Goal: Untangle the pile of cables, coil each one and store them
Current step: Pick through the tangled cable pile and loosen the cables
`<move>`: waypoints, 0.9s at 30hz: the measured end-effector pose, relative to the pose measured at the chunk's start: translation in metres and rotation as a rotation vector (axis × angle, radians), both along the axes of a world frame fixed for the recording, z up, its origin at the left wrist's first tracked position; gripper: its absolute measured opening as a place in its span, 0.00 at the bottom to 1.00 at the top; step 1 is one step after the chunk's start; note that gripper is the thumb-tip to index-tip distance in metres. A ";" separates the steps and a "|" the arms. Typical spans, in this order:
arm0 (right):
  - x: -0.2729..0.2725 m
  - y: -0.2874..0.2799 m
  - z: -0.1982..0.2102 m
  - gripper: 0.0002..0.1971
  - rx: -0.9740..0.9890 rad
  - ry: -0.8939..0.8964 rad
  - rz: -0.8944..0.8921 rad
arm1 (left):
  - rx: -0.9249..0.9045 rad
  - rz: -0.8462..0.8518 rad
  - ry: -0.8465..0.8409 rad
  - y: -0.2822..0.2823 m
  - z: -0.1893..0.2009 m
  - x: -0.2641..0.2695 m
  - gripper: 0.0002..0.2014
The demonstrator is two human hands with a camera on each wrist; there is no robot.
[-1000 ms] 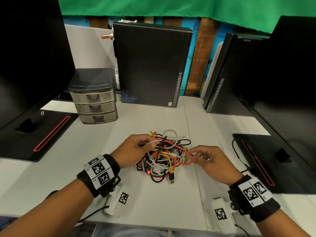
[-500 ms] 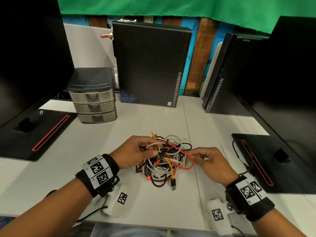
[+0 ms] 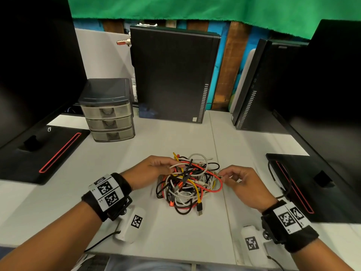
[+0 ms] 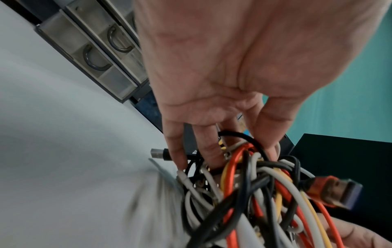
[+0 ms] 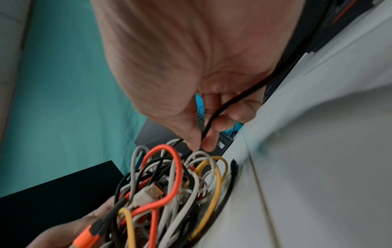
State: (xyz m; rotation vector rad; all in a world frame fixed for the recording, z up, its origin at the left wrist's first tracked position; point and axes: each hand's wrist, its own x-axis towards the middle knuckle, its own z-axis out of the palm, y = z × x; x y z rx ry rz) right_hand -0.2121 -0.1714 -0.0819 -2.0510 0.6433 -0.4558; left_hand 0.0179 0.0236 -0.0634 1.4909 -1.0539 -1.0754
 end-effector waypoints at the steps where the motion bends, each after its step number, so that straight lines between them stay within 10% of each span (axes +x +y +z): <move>1: 0.000 -0.001 0.000 0.10 -0.010 0.001 -0.004 | 0.004 -0.003 0.014 0.000 0.001 0.001 0.19; 19: 0.000 -0.002 0.004 0.13 0.083 0.158 0.113 | 0.005 -0.024 -0.117 0.004 -0.005 0.004 0.20; 27: 0.072 0.018 0.031 0.15 -0.427 0.145 -0.048 | 0.042 0.370 -0.342 0.003 -0.006 0.028 0.13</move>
